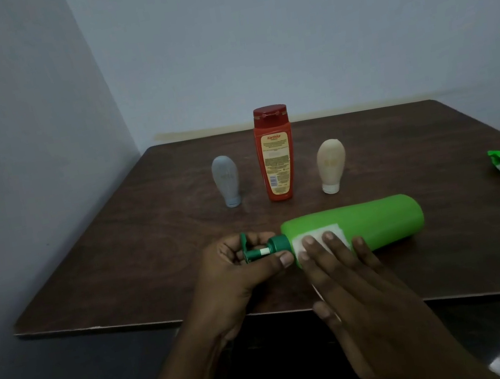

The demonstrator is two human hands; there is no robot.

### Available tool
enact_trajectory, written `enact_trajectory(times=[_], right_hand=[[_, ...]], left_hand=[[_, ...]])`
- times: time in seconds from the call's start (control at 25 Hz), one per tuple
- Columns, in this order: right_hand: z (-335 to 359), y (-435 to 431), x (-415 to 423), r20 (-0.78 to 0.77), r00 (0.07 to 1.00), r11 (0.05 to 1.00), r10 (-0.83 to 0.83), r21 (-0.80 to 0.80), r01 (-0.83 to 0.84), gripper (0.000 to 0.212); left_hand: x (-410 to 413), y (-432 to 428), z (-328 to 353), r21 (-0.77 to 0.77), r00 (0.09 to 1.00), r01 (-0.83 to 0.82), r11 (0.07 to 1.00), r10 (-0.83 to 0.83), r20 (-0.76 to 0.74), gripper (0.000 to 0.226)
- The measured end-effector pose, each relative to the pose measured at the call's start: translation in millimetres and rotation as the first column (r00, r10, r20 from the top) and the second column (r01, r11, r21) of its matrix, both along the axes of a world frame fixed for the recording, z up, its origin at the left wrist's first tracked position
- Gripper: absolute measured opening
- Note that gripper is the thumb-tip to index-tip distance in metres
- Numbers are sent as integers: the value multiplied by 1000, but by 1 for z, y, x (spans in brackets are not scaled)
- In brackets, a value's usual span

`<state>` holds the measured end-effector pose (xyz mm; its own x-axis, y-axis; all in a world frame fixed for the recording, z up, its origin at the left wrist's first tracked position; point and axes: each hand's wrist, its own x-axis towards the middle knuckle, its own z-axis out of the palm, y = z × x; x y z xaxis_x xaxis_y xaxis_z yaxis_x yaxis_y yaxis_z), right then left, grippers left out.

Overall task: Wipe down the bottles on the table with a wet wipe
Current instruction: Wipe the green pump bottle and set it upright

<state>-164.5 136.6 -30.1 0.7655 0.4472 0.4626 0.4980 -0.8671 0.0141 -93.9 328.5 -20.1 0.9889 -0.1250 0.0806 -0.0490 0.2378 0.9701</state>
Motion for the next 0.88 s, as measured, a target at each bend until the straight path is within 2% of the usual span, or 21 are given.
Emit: enact_trajectory(times=[0.12,0.32,0.44,0.68,0.8,0.88], right_hand=[[-2,2,2,50,999,1000,-13,25,12,55],[33,18,38,-135,990,996,-38,81,50,60],[47,20,55,-190,981,991,-50,115,73,54],[8,11,12,-45,994,995,-95,-7,95,58],[-15,5,-5,70,995,998,-68,7,67,54],[-14,6,-4,65,997,998,-49,49,46,56]], left_hand=[[0,0,-1,0,1000,4,1000,-4,-3,44],[-5,1,2,41,996,46,998,-49,76,30],[-5,2,4,71,993,48,996,-55,101,34],[-4,-1,2,46,999,-4,999,2,46,41],[-2,0,1,34,999,-5,999,4,39,39],[-1,1,2,33,999,12,999,-13,45,36]])
